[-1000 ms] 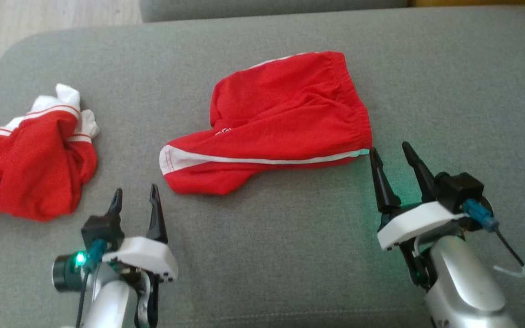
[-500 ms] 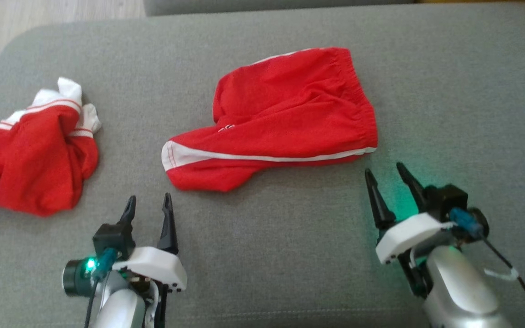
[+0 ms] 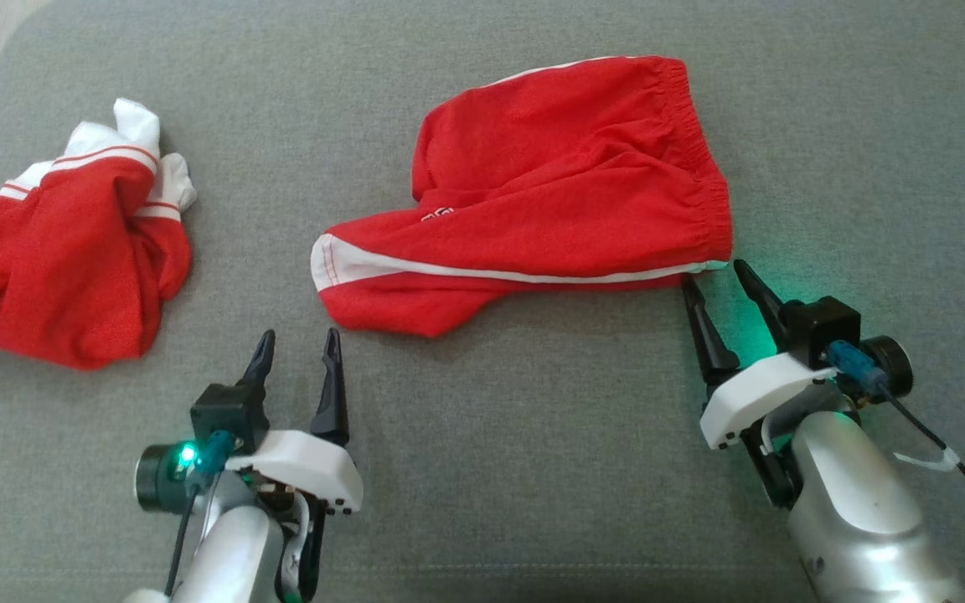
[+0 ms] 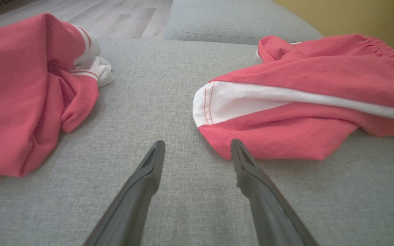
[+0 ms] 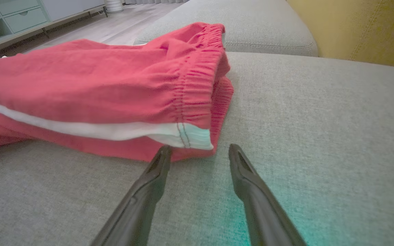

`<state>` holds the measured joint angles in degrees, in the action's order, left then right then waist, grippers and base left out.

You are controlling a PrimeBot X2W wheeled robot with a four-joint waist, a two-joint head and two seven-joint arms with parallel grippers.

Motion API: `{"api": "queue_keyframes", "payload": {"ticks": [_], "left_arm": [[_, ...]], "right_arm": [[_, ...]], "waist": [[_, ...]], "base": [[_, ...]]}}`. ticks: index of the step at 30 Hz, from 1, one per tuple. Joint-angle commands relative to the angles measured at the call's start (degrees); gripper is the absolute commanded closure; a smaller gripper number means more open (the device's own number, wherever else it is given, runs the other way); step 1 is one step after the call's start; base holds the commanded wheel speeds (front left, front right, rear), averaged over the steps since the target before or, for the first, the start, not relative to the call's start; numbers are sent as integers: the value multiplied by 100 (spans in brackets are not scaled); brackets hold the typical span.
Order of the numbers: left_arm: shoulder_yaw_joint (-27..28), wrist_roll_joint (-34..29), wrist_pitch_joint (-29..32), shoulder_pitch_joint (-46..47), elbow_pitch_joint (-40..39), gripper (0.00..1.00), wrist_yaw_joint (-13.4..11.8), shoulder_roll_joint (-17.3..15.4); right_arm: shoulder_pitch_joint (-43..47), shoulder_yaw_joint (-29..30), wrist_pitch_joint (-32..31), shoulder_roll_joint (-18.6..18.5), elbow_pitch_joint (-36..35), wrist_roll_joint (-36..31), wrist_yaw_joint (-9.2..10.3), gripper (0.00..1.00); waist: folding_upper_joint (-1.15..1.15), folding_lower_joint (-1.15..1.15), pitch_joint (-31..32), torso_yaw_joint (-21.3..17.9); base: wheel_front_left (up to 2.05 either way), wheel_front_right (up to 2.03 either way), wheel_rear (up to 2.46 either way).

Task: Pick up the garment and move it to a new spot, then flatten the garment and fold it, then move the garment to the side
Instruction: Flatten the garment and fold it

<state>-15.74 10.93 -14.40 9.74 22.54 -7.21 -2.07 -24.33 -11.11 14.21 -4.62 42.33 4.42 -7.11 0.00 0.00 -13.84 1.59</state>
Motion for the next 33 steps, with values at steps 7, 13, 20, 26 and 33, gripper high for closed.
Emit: {"api": "queue_keyframes", "payload": {"ticks": [7,13,20,26,33], "left_arm": [[100,76,-60,246,-168,0,39,-81],[77,106,-60,266,-146,0,65,-81],[60,139,-60,296,-140,0,86,-81],[73,135,-60,315,-126,0,96,-81],[-83,253,-60,321,-188,0,322,-81]], "right_arm": [[-205,-223,79,-55,-261,-144,-37,32],[-205,-303,79,-105,-299,-194,-37,100],[-231,-345,79,-146,-368,-157,-37,100],[-235,-349,79,-158,-400,-93,-37,100],[-46,-184,79,-233,-752,91,-37,100]], "waist": [[0,0,-39,34],[0,0,-40,39],[0,0,-56,0],[0,0,-70,-39],[0,0,-58,-201]], "base": [[0,0,0],[0,0,0],[0,0,0],[0,0,0],[0,0,0]]}}
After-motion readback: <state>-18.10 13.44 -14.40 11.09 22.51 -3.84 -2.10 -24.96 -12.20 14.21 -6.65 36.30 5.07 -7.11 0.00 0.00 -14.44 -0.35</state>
